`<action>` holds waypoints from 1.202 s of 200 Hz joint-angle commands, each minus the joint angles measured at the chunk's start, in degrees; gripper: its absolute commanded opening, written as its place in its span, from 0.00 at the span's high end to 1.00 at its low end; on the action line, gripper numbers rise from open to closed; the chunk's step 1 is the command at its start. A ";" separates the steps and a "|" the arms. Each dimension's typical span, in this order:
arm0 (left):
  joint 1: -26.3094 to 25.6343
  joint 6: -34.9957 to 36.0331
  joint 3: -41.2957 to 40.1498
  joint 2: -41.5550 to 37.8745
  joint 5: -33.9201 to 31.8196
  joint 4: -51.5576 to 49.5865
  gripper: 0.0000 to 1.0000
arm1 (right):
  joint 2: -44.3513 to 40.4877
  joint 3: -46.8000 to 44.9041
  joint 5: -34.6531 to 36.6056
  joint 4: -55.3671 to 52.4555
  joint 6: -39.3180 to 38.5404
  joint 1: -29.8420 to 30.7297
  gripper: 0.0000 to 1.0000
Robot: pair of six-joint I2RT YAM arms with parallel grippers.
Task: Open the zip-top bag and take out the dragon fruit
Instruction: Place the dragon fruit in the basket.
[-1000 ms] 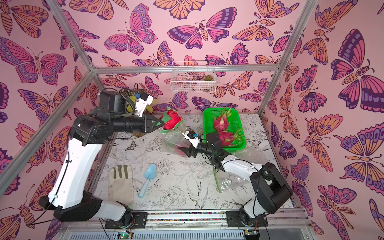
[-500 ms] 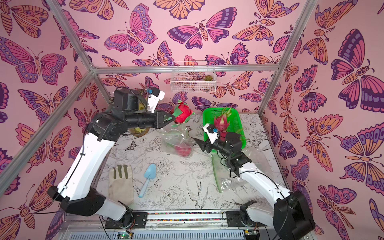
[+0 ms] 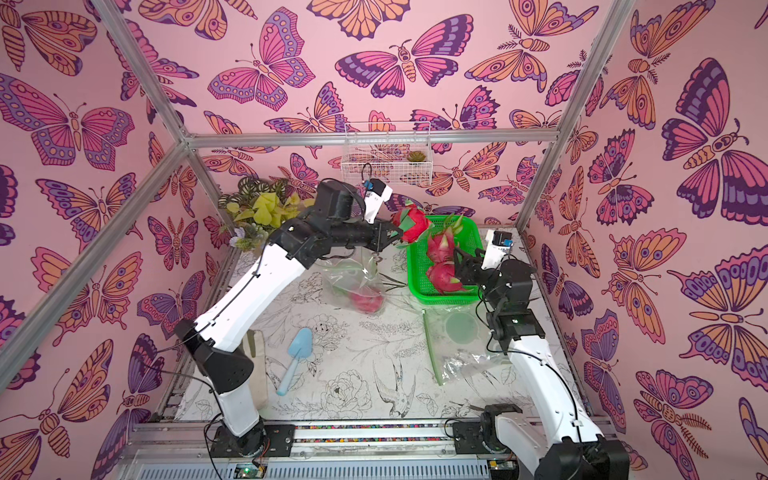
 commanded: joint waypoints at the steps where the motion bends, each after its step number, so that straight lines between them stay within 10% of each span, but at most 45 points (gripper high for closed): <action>1: -0.87 1.81 2.32 3.51 -4.86 10.14 1.00 | -1.22 3.52 5.93 -6.42 3.57 -0.68 0.29; 114: -4.09 -3.18 12.06 26.50 -21.51 13.03 1.00 | -1.80 5.37 6.54 -10.07 4.46 -1.06 0.29; 240: -6.42 -9.53 11.37 34.62 -24.22 15.32 1.00 | -1.27 4.41 5.91 -10.37 4.32 -1.84 0.29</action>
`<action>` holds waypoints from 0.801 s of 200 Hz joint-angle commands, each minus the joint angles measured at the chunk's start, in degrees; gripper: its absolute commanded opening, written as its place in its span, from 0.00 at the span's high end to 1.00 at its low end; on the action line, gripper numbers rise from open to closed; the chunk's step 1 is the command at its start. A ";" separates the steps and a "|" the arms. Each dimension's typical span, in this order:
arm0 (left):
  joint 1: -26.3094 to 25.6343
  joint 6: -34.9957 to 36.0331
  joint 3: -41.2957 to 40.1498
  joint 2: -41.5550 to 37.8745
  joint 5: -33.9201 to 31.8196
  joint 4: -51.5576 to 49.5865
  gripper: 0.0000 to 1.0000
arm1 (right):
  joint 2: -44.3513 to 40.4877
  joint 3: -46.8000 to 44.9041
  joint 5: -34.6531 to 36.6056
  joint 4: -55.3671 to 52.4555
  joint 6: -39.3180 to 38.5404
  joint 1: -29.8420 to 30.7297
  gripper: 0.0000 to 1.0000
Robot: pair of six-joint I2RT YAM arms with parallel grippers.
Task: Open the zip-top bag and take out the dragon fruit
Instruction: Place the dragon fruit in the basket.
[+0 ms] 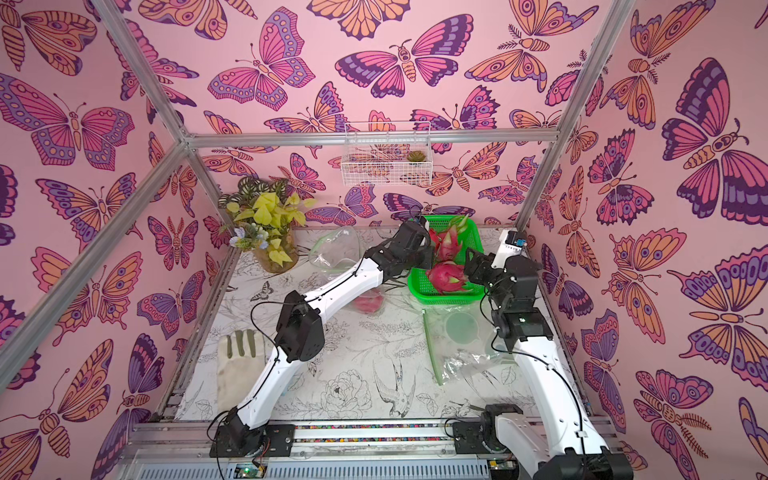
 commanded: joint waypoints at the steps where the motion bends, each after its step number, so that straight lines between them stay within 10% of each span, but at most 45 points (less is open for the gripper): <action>1: -0.30 -0.82 0.85 2.76 -2.14 1.37 1.00 | -0.22 0.88 0.12 -0.57 0.76 -0.48 0.29; 29: 0.02 -1.07 2.23 3.99 -2.77 2.00 1.00 | -0.22 0.58 -0.04 -0.52 0.94 -0.57 0.29; 160: -1.56 4.79 2.53 -5.55 -2.28 -0.11 0.37 | 0.41 0.34 -1.03 -0.86 0.76 -0.73 0.28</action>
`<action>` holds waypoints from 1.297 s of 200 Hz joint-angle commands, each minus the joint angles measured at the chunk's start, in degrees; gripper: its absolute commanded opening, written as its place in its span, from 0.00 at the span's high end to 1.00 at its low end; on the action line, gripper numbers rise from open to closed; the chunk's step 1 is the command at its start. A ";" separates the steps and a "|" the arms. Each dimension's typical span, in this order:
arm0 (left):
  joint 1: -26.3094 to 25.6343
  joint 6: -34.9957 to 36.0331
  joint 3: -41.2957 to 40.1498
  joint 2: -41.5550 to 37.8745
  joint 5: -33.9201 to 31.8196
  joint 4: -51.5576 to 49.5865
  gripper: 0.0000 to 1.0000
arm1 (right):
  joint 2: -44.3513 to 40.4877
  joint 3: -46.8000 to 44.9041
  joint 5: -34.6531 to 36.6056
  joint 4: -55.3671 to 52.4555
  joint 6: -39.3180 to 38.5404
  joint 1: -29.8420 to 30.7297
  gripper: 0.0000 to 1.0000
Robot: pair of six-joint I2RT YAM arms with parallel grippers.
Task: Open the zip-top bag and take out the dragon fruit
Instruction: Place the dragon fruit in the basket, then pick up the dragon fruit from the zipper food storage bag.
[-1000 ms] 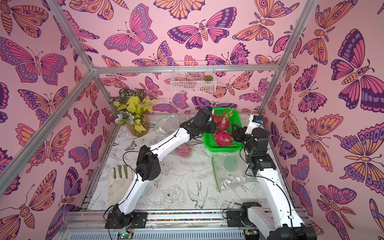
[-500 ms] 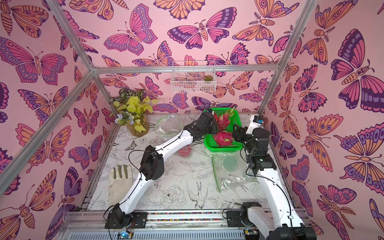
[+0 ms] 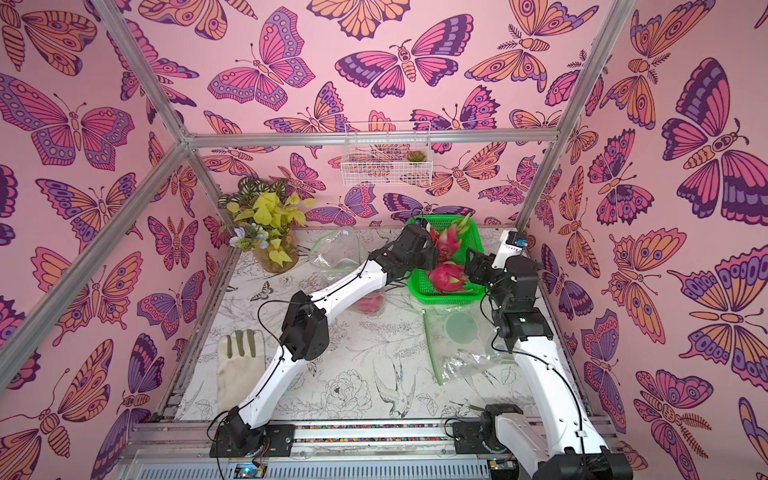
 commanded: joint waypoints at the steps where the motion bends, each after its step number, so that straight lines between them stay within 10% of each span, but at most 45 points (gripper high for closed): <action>1: -1.20 2.93 0.67 -7.53 -0.01 -0.74 0.37 | 0.29 0.39 -0.90 -0.56 0.52 -0.50 0.28; 153: 1.59 11.69 -16.61 -37.99 2.15 -14.52 0.35 | 3.71 4.74 -22.91 4.36 7.63 0.46 0.32; 259: 15.81 11.69 -30.45 -55.22 7.58 -33.31 0.60 | 24.79 32.87 -19.25 -13.52 6.97 26.19 0.35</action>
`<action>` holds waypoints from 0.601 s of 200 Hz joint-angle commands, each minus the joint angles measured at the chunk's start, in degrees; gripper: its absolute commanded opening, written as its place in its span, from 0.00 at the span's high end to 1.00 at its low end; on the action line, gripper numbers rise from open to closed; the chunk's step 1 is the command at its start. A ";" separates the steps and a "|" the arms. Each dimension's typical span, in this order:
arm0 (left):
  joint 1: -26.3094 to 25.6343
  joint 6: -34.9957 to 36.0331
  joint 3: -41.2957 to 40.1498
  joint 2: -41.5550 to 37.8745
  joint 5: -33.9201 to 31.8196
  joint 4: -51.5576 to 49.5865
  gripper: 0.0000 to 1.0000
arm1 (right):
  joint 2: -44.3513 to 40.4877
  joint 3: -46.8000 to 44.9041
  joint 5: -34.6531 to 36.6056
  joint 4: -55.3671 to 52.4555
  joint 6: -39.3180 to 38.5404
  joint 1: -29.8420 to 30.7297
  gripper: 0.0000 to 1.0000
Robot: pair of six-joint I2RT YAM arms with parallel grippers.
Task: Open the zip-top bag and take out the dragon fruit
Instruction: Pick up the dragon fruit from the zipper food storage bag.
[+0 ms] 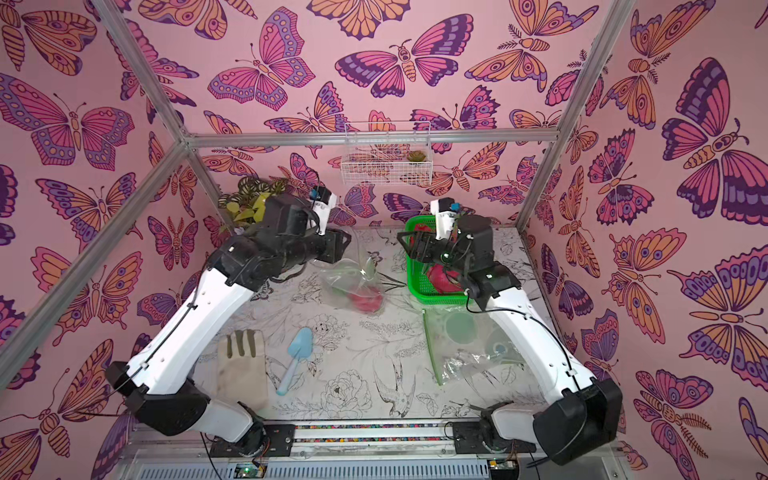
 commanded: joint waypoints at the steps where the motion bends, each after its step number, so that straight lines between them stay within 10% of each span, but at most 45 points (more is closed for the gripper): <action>1: 3.56 -0.03 -2.00 0.09 5.84 -6.95 0.60 | 4.84 6.48 1.05 -5.02 -1.15 5.37 0.35; 120: 8.74 3.97 4.09 12.89 15.31 -9.69 0.58 | 24.35 21.67 11.13 -14.22 -7.40 12.32 0.41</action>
